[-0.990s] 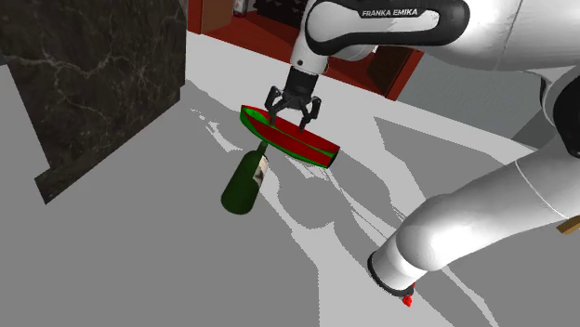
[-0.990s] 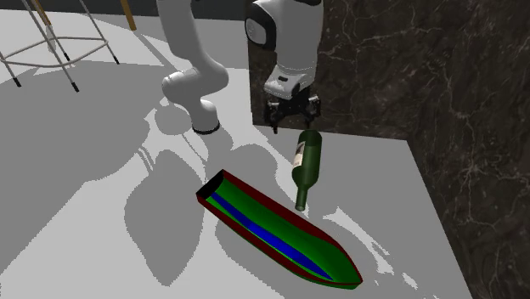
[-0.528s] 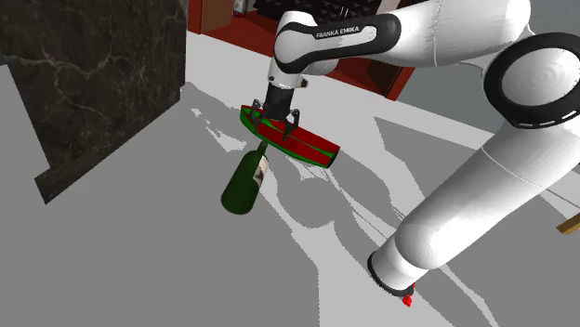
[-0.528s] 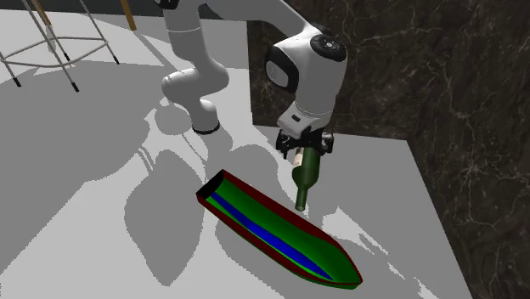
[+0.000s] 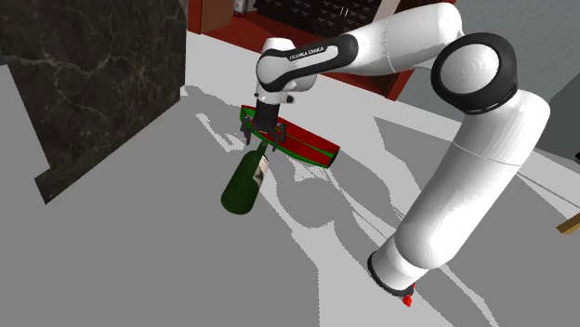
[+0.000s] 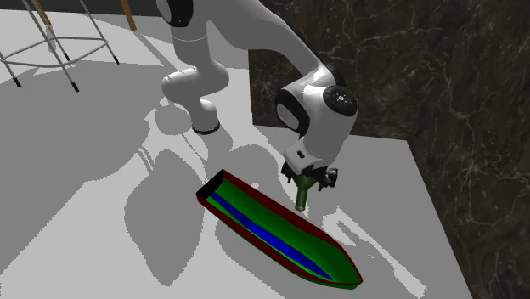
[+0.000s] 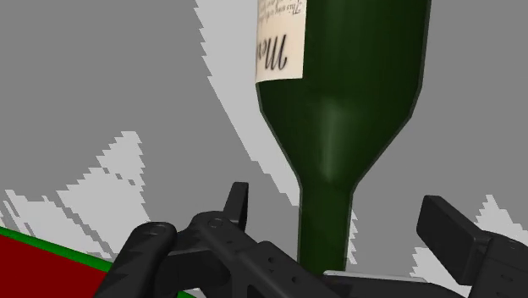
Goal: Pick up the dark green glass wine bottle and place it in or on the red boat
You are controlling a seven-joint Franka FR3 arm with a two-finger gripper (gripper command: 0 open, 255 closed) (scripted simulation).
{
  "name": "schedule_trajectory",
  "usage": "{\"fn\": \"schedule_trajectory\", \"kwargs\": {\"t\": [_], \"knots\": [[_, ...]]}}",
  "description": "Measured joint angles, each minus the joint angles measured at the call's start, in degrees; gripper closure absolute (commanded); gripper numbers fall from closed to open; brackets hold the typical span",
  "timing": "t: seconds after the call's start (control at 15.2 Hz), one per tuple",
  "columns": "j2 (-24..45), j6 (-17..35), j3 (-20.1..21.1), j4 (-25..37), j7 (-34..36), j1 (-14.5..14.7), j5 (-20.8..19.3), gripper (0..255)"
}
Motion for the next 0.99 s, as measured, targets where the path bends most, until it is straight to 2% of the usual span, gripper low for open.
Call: {"fn": "schedule_trajectory", "kwargs": {"t": [0.33, 0.73, 0.79, 0.99], "knots": [[1.59, 3.66, -0.01, -2.14, 0.36, 0.19, -0.21, 0], [1.62, 4.30, 0.00, -2.72, 0.35, 0.20, -0.19, 0], [1.62, 4.30, 0.00, -2.72, 0.35, 0.20, -0.19, 255], [1.61, 4.30, -0.02, -2.71, 0.35, 0.19, -0.20, 255]]}}
